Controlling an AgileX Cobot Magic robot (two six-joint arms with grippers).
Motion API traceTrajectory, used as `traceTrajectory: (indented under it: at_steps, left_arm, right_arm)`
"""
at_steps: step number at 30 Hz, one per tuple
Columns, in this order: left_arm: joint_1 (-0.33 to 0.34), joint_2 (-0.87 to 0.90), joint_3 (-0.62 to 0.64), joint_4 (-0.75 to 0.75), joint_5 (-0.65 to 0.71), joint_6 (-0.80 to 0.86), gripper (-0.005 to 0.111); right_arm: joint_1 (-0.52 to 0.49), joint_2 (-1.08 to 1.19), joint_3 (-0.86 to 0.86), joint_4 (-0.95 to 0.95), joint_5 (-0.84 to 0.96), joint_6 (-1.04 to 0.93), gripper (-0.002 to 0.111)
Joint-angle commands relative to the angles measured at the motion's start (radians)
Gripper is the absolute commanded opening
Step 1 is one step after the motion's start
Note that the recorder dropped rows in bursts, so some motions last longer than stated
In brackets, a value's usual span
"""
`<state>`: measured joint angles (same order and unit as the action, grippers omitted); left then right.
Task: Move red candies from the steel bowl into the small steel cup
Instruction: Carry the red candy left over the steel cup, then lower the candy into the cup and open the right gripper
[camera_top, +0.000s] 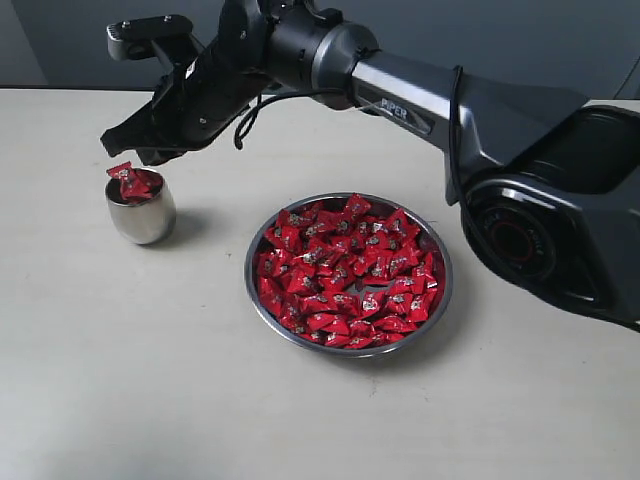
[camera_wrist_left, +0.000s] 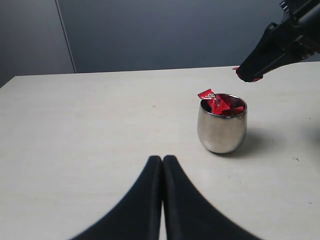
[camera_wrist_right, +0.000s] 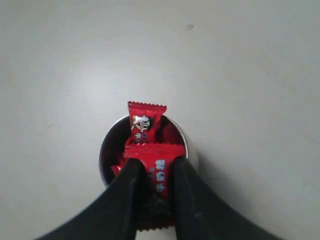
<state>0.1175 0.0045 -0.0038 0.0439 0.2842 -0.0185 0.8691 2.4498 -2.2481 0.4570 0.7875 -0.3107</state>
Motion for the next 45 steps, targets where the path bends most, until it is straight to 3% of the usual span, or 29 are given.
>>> traceTrajectory:
  at_steps: [1, 22, 40, 42, 45]
  left_arm:
    - [0.001, -0.004, 0.004, 0.001, 0.001, -0.001, 0.000]
    - [0.001, -0.004, 0.004, 0.001, 0.001, -0.001, 0.000]
    - [0.001, -0.004, 0.004, 0.001, 0.001, -0.001, 0.000]
    - [0.001, -0.004, 0.004, 0.001, 0.001, -0.001, 0.000]
    - [0.001, -0.004, 0.004, 0.001, 0.001, -0.001, 0.000]
  right_arm:
    - [0.011, 0.010, -0.010, 0.020, -0.035, -0.011, -0.001]
    - [0.028, 0.077, -0.010, 0.060, -0.149, -0.036, -0.001]
    - [0.028, 0.089, -0.010, 0.068, -0.142, -0.038, -0.001]
    - [0.028, 0.089, -0.010, 0.066, -0.132, -0.037, 0.002]
    - [0.028, 0.089, -0.010, 0.066, -0.128, -0.040, 0.017]
